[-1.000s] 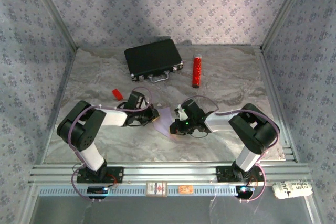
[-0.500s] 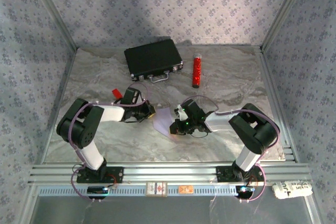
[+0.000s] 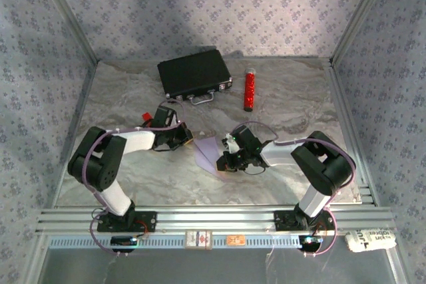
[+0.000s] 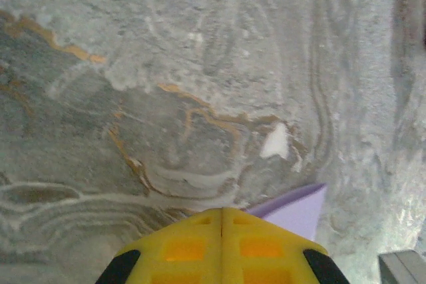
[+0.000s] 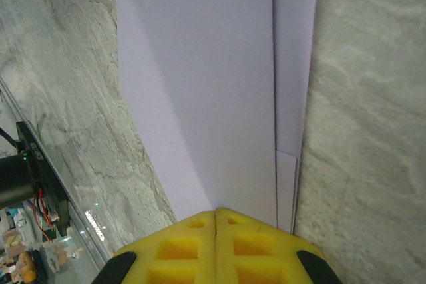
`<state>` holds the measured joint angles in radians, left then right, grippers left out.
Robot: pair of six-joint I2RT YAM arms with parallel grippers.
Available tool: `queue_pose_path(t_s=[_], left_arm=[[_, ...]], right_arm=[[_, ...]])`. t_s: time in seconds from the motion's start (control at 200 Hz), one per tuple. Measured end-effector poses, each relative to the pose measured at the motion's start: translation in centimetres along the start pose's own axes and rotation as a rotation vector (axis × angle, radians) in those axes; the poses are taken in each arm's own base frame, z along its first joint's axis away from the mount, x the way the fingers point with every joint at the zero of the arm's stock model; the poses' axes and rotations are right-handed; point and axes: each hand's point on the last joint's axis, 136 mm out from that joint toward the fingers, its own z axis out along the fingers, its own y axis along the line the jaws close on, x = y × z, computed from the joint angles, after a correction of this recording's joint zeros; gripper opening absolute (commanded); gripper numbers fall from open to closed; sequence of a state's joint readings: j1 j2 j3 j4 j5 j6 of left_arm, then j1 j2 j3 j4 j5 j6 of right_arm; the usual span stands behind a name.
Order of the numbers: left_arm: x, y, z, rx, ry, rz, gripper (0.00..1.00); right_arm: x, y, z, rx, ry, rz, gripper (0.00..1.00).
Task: Fold a paper plane with a square sheet of paper (pick it up from the middle)
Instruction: Fourth fold the wing at the center of the table.
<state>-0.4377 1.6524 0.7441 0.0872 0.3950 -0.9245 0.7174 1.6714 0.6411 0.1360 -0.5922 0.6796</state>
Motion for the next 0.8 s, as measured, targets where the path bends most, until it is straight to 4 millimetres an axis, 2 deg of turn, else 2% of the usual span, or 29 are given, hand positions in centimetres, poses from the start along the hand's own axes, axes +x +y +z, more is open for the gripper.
queue_pose_path(t_s=[0.105, 0.175, 0.355, 0.48, 0.575, 0.69, 0.8], left_arm=[[0.2, -2.0, -1.3, 0.034, -0.027, 0.040, 0.05], [1.2, -3.6, -1.8, 0.066, -0.026, 0.081, 0.05], [4.9, -6.1, -0.7, 0.118, 0.039, 0.151, 0.05], [7.5, -6.1, 1.2, 0.119, 0.108, 0.166, 0.05], [9.0, -5.3, 2.7, 0.098, 0.157, 0.160, 0.05], [9.5, -4.2, 3.9, 0.073, 0.180, 0.144, 0.05], [9.6, -3.9, 4.1, 0.069, 0.185, 0.135, 0.04]], right_arm=[[0.0, 0.0, 0.0, 0.002, 0.002, 0.002, 0.00], [0.0, 0.0, 0.0, 0.003, 0.004, 0.003, 0.00], [0.0, 0.0, 0.0, 0.004, 0.005, 0.004, 0.00], [0.0, 0.0, 0.0, 0.004, 0.005, 0.004, 0.00], [0.0, 0.0, 0.0, 0.004, 0.005, 0.004, 0.00], [0.0, 0.1, 0.0, 0.004, 0.004, 0.004, 0.00], [0.0, 0.0, -0.3, 0.011, 0.004, 0.010, 0.00]])
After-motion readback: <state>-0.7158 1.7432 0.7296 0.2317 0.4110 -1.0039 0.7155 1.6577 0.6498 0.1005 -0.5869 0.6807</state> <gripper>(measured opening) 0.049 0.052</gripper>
